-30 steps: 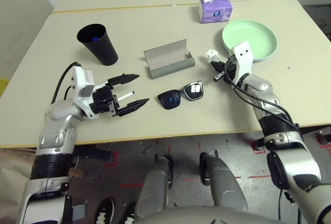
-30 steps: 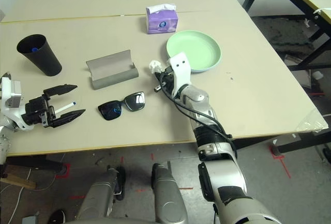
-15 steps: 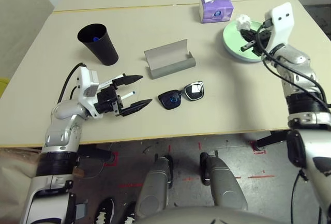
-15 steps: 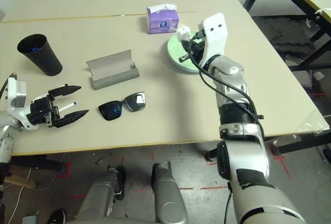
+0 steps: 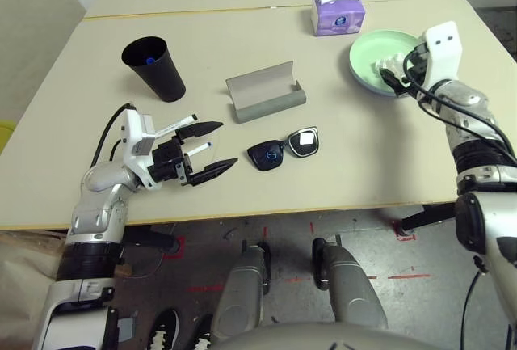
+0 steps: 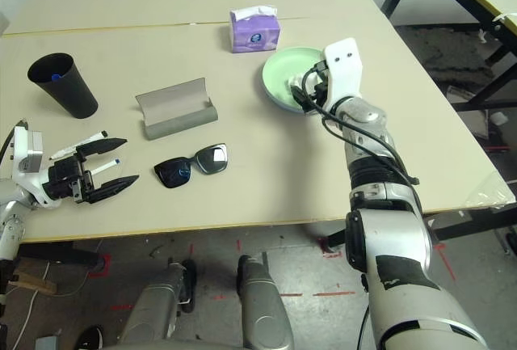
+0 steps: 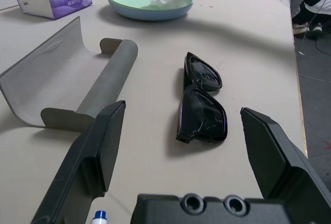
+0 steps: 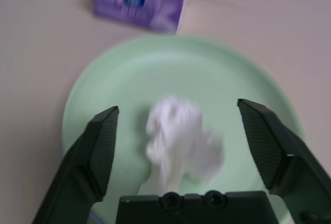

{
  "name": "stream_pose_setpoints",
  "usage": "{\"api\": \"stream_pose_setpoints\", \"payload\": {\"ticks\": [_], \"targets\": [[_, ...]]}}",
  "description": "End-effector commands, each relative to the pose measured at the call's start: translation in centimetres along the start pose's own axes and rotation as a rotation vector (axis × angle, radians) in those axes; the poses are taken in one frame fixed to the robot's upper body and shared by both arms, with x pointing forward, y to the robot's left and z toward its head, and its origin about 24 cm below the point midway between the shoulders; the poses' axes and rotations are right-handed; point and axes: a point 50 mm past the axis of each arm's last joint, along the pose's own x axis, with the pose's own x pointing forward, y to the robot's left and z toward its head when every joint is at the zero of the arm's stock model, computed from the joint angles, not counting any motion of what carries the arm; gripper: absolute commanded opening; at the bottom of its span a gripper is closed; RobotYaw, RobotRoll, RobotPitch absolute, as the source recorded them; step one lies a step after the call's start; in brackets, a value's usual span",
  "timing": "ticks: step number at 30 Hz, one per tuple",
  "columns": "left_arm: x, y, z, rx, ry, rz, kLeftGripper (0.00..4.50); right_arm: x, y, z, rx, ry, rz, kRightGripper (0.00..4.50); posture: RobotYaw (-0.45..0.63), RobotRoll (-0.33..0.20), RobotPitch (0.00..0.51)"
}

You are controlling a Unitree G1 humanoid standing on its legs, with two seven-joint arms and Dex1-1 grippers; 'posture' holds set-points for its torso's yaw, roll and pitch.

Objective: Organize and tidy the items on the table.

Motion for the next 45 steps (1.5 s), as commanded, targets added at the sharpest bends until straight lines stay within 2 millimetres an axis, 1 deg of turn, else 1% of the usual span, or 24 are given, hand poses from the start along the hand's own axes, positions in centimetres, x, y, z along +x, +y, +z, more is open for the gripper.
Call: {"api": "stream_pose_setpoints", "payload": {"ticks": [1,4,7,8,11,14,17,19,25,30,33,36,38,42,45], "targets": [[0.2,-0.1,-0.4,-0.012,0.012,-0.022,4.50,-2.0,-1.8,3.7,0.012,-0.056,-0.010,4.46,-0.13,0.000,0.239],[0.5,0.1,-0.6,-0.015,0.011,-0.030,4.50,-3.8,-1.9,6.2,-0.001,-0.060,0.033,4.46,-0.14,0.000,0.240],[0.7,0.5,-0.7,-0.011,0.009,-0.031,4.50,-5.8,-1.2,7.6,-0.021,-0.022,0.100,4.46,-0.15,0.000,0.239],[0.7,0.6,-0.7,-0.009,0.010,-0.030,4.50,-6.7,-0.5,7.8,-0.028,0.003,0.144,4.46,-0.15,0.000,0.238],[0.4,0.9,-0.7,-0.003,0.015,-0.030,4.50,-8.9,2.1,8.0,-0.060,0.113,0.296,4.46,-0.16,0.000,0.238],[0.2,1.1,-0.6,0.001,0.025,-0.039,4.50,-10.3,5.0,8.1,-0.107,0.205,0.450,4.46,-0.17,0.000,0.240],[-0.6,1.2,-0.3,0.007,0.054,-0.084,4.50,-11.1,8.7,8.0,-0.267,0.303,0.615,4.46,-0.19,0.000,0.241],[-1.1,1.2,-0.2,0.009,0.078,-0.110,4.50,-10.8,10.4,8.1,-0.316,0.339,0.683,4.46,-0.18,0.000,0.242],[-2.8,1.2,-0.2,0.005,0.130,-0.133,4.50,-8.4,15.2,9.7,-0.490,0.344,0.857,4.46,-0.17,0.000,0.241],[-3.0,1.1,-0.4,0.010,0.128,-0.096,4.50,-6.6,19.0,11.5,-0.561,0.268,0.994,4.46,-0.15,0.000,0.242],[-3.5,1.0,-0.4,0.014,0.133,-0.077,4.50,-5.9,21.2,11.6,-0.619,0.226,1.059,4.46,-0.14,0.000,0.244],[-3.8,1.1,-0.2,0.020,0.138,-0.062,4.50,-5.2,22.7,11.3,-0.659,0.201,1.099,4.46,-0.13,0.000,0.245],[-3.8,1.1,-0.1,0.024,0.138,-0.054,4.50,-4.9,23.5,10.8,-0.696,0.196,1.126,4.46,-0.12,0.000,0.247],[-3.8,1.0,-0.1,0.025,0.134,-0.050,4.50,-4.5,24.1,9.4,-0.741,0.208,1.160,4.46,-0.11,0.000,0.246],[-3.8,0.8,-0.2,0.023,0.130,-0.046,4.50,-3.9,24.1,8.2,-0.772,0.208,1.159,4.46,-0.11,0.000,0.244]]}}
